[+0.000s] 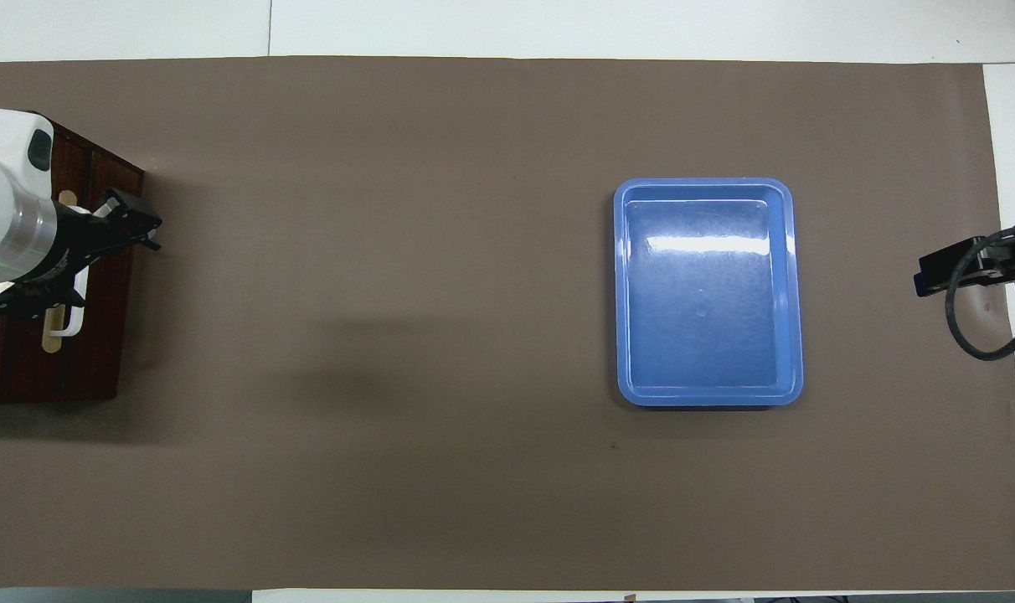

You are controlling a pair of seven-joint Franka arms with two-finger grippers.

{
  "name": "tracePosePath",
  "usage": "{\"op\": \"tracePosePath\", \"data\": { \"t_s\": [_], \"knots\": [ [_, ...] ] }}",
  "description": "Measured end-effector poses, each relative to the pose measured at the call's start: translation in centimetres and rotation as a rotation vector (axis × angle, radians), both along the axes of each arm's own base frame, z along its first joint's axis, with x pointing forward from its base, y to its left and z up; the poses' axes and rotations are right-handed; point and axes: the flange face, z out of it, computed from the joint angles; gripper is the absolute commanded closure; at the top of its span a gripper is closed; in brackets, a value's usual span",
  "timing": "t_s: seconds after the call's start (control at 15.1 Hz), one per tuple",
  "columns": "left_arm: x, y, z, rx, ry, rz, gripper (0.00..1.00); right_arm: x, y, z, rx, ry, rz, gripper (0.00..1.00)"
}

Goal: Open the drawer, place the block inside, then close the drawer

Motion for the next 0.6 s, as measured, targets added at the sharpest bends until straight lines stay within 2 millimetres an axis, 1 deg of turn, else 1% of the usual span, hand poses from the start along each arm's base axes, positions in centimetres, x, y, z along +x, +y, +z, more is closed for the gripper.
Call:
{"op": "tracePosePath", "data": {
  "t_s": [0.13, 0.27, 0.4, 0.46, 0.6],
  "knots": [
    [-0.7, 1.1, 0.9, -0.039, 0.034, -0.208, 0.00, 0.0, 0.0, 0.0, 0.000, 0.000, 0.000, 0.00],
    [-1.2, 2.7, 1.3, -0.057, 0.070, -0.398, 0.00, 0.0, 0.0, 0.0, 0.000, 0.000, 0.000, 0.00],
    [-1.2, 3.8, 1.3, -0.067, 0.082, -0.498, 0.00, 0.0, 0.0, 0.0, 0.000, 0.000, 0.000, 0.00],
    [-1.2, 3.8, 1.3, -0.069, 0.083, -0.519, 0.00, 0.0, 0.0, 0.0, 0.000, 0.000, 0.000, 0.00],
    [-1.2, 2.7, 1.4, -0.068, 0.080, -0.551, 0.00, 0.0, 0.0, 0.0, 0.000, 0.000, 0.000, 0.00]
  ]
}}
